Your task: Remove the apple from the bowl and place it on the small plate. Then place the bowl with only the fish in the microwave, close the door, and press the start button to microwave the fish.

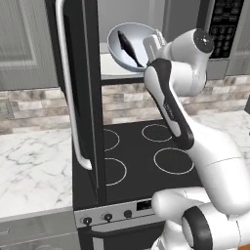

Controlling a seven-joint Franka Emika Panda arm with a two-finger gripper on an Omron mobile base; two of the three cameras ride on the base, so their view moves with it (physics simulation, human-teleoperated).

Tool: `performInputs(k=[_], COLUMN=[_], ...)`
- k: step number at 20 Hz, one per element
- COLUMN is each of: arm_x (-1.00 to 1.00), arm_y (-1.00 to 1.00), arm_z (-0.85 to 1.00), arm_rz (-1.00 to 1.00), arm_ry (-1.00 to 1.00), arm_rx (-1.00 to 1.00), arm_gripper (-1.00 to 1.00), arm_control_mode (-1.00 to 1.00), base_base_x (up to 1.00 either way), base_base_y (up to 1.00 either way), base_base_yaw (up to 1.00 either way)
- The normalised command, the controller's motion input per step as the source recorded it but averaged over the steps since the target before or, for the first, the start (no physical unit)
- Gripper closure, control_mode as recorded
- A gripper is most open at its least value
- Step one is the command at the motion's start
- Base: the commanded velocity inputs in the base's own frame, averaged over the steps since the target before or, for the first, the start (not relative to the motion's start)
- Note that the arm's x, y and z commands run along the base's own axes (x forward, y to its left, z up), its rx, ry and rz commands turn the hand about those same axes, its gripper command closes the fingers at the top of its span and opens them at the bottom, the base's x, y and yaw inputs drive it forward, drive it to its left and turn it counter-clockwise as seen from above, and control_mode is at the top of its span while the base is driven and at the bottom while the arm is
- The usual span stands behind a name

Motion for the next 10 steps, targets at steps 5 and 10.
performInputs(k=[5, 10], arm_x=[0.45, 0.39], arm_y=[0.0, 0.0], arm_z=[0.0, 0.0], arm_rz=[0.0, 0.0], arm_ry=[0.0, 0.0], arm_rx=[0.0, 0.0], arm_gripper=[1.0, 1.0], arm_control_mode=[-1.0, -1.0], base_base_x=[0.0, 0.0], base_base_y=[0.0, 0.0], base_base_yaw=[0.0, 0.0])
